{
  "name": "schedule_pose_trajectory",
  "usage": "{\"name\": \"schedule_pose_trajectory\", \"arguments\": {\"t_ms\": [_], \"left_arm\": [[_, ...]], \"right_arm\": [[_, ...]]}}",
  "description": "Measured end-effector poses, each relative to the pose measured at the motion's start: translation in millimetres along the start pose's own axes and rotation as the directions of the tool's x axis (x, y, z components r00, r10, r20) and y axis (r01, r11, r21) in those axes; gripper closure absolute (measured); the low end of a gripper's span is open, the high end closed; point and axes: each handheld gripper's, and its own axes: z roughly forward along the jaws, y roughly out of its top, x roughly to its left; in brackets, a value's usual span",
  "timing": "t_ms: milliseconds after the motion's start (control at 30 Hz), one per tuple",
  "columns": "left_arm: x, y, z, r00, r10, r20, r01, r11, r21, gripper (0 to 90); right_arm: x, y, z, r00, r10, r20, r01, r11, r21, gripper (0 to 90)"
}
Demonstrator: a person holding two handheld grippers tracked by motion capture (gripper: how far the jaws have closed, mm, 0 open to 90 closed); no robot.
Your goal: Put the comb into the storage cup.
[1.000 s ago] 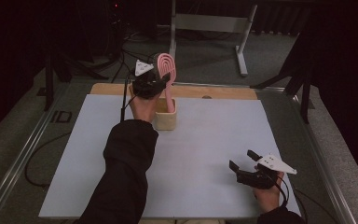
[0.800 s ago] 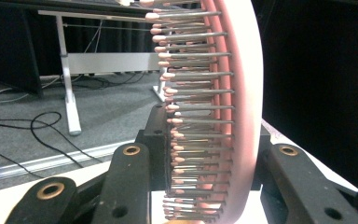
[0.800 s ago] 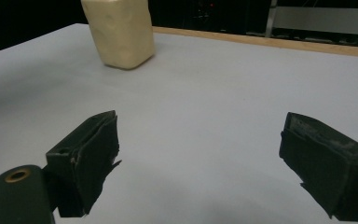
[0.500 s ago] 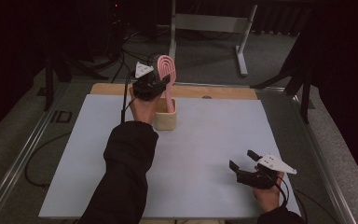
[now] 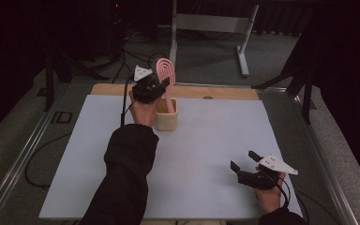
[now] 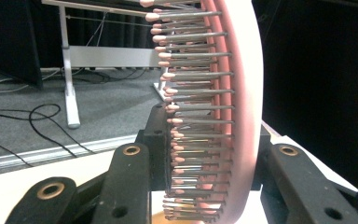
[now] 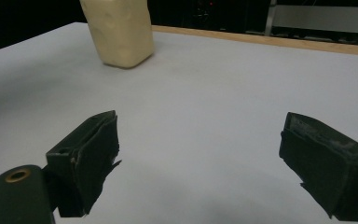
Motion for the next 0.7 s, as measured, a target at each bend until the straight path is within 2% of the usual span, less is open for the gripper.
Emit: {"name": "schedule_pose_trajectory", "arguments": {"t_ms": [700], "left_arm": [[0.7,-14.6,6.1,0.9999,-0.014,-0.007,0.014,0.9995,0.029,64.9]], "right_arm": [[-0.5,-0.3,0.2,1.0000,0.004,-0.001,-0.004,1.000,-0.003,11.5]]}}
